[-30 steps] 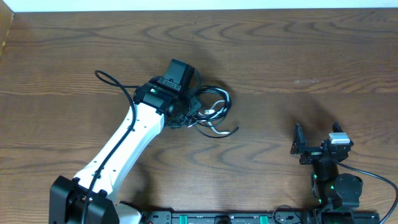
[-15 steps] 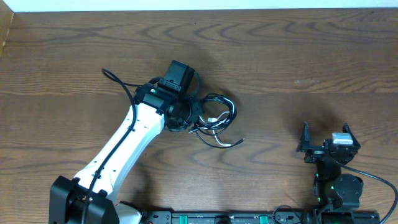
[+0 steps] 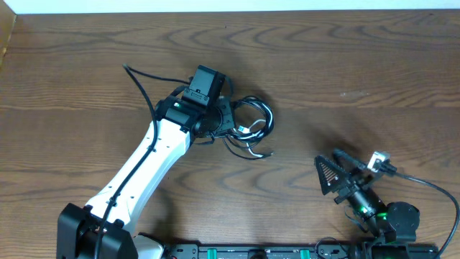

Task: Untangle cables
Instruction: 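Move the right gripper to the coil and grasp a loop beside the left gripper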

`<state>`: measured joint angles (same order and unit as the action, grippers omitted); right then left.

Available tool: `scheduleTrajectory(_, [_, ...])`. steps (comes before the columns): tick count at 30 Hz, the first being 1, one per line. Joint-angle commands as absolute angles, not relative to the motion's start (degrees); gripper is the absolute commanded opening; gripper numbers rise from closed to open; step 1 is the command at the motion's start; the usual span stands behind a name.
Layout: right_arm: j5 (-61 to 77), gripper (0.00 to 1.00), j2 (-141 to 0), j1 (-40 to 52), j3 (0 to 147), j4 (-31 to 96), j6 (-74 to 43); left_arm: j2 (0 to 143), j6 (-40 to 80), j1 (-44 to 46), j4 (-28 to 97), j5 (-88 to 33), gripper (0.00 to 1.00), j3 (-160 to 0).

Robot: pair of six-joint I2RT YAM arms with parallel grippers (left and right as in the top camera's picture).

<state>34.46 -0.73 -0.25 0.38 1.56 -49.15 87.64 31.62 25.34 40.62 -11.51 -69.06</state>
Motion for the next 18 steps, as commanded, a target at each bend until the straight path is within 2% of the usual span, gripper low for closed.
scheduleTrajectory(1, [33.0, 0.93, -0.6, 0.1, 0.3, -0.3, -61.6, 86.8, 20.0, 25.5, 39.7, -18.6, 0.08, -70.3])
scheduleTrajectory(4, [31.7, 0.83, -0.6, 0.1, 0.3, -3.6, -57.6, 86.8, 17.5, 25.5, 39.5, -22.5, 0.08, -70.3])
scheduleTrajectory(6, [31.7, 0.8, -0.7, 0.1, 0.4, -5.2, -57.6, 86.8, 17.6, 25.5, 39.3, -22.6, 0.08, -70.3])
scheduleTrajectory(9, [31.9, 0.77, -1.2, 0.1, 1.4, -5.1, -57.6, 86.8, 16.0, 25.5, 38.5, -23.5, 0.08, -70.3])
scheduleTrajectory(12, [32.8, 0.76, -3.7, 0.1, 3.5, -3.3, -57.6, 86.8, 10.2, 25.5, 36.4, -30.2, 0.08, -70.3])
scheduleTrajectory(18, [40.4, 0.74, -17.0, 0.1, 10.4, -0.4, -58.6, 86.8, 6.8, 25.6, 32.0, -34.1, 0.07, -70.3])
